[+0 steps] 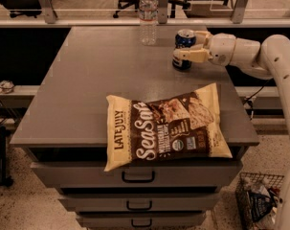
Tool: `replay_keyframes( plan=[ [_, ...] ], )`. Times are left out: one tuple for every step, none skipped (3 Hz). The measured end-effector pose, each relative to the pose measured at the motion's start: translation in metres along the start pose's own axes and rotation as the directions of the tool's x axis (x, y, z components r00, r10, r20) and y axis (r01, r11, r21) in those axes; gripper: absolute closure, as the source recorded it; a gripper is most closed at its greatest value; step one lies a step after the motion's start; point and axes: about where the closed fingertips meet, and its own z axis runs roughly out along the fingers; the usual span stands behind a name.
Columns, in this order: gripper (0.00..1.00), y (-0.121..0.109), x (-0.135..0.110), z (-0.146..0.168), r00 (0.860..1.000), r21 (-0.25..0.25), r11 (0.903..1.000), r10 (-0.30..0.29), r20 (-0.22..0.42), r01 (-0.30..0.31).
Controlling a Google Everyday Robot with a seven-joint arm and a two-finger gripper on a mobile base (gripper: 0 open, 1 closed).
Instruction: Place pepsi can upright
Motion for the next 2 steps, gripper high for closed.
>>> replay_keyframes(
  plan=[
    [0.00,0.001,-0.003,0.002,1.000,-0.007,1.0000,-0.005,-0.004,0.005],
    [0.00,0.003,-0.024,-0.015,0.998,0.021,0.9985,-0.050,-0.038,0.050]
  ],
)
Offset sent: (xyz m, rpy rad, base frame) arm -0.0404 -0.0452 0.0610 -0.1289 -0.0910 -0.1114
